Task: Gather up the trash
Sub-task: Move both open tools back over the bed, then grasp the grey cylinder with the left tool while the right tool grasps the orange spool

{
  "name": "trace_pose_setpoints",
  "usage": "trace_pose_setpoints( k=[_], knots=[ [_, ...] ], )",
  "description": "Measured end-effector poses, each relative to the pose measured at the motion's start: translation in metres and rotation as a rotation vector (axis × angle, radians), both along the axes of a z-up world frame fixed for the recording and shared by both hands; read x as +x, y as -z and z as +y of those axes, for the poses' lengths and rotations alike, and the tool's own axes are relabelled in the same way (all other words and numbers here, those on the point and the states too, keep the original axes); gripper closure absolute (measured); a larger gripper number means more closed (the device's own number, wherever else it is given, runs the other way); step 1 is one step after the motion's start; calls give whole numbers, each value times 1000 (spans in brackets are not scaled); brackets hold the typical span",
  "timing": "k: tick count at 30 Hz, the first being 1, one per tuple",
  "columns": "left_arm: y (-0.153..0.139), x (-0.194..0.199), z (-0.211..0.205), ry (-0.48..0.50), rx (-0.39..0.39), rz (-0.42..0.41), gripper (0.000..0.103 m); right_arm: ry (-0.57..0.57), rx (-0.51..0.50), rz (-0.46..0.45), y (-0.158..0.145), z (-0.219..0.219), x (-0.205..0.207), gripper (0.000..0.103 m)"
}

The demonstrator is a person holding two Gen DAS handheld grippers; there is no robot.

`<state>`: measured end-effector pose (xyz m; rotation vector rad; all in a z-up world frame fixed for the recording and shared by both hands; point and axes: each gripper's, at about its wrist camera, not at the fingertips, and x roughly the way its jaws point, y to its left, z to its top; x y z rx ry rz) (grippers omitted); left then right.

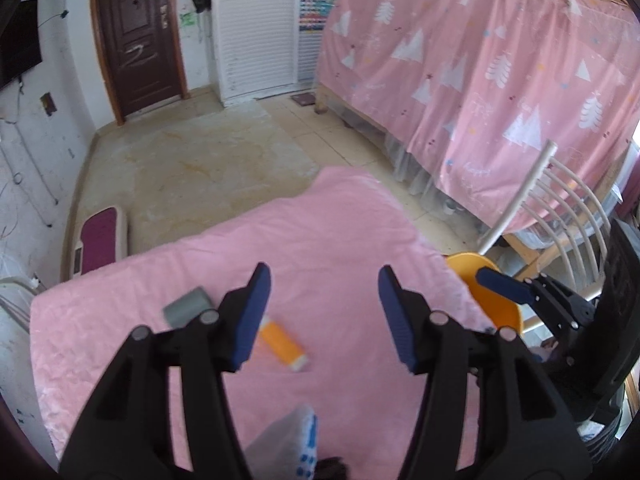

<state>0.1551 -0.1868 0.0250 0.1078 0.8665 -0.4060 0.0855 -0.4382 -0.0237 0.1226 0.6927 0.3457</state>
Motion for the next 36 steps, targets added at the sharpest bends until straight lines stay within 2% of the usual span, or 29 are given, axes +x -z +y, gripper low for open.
trace_pose_setpoints(
  k=[9,15,25,34,35,36],
  knots=[
    [20,29,60,-82,42,33,49,-80,-42,28,6,53,17,35],
    [44,51,88,-124,50,89,49,-132,-76,55,16,82,30,35],
    [79,70,90,-136,48,191,49,-201,-116,93,31,119,49,35],
    [90,74,87,-142,42,225,51,-250,-170,119,45,146,57,35],
    [91,74,87,-141,43,224,51,-254,-174,117,46,148,57,36],
    [91,73,87,-138,40,224,51,-254,-176,118,47,148,57,41]
  ],
)
